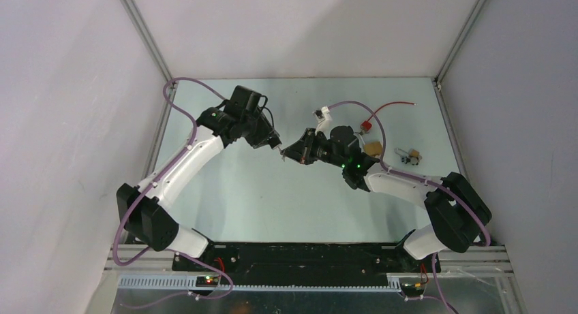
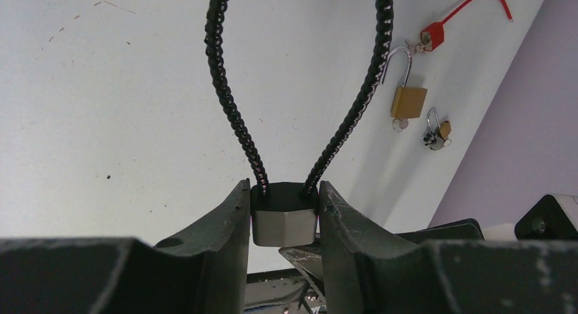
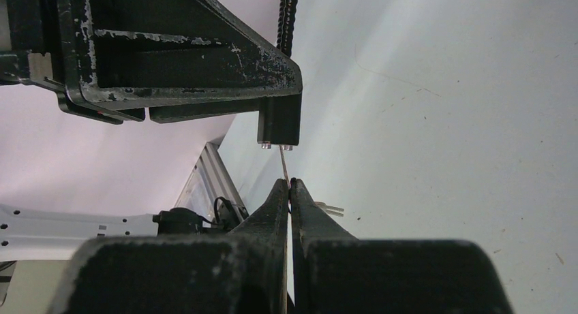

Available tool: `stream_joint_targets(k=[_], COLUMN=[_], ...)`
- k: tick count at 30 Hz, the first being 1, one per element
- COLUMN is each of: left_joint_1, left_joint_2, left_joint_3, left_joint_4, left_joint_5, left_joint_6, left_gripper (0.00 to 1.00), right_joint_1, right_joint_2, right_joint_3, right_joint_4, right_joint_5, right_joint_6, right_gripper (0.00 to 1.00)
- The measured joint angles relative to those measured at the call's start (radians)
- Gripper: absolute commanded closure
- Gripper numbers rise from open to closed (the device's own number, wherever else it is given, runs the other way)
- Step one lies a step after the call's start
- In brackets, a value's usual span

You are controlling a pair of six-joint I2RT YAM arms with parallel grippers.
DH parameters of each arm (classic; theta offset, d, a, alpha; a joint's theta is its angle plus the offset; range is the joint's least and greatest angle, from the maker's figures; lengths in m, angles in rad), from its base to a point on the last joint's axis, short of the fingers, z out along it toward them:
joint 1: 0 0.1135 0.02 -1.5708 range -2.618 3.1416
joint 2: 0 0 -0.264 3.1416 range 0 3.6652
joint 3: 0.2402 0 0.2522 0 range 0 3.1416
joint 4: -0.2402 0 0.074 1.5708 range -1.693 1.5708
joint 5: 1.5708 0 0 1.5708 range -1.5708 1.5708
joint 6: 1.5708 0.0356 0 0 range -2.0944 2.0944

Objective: Unlock with the key

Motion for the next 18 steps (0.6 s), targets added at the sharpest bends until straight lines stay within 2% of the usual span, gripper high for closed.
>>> stream_joint_targets(k=[18], left_joint_1=[-0.028], left_joint_2=[-0.050], left_joint_3=[0.000], left_joint_4=[0.007], left_joint_5=[-0.026], left_joint_6=[0.027], left_gripper=[0.78], right_joint_1=[-0.005], right_joint_2=[0.000], right_joint_3=[-0.007], right_joint_4=[0.068], right_joint_5=[-0.055], right_joint_6=[-0.040], right_gripper=[1.00])
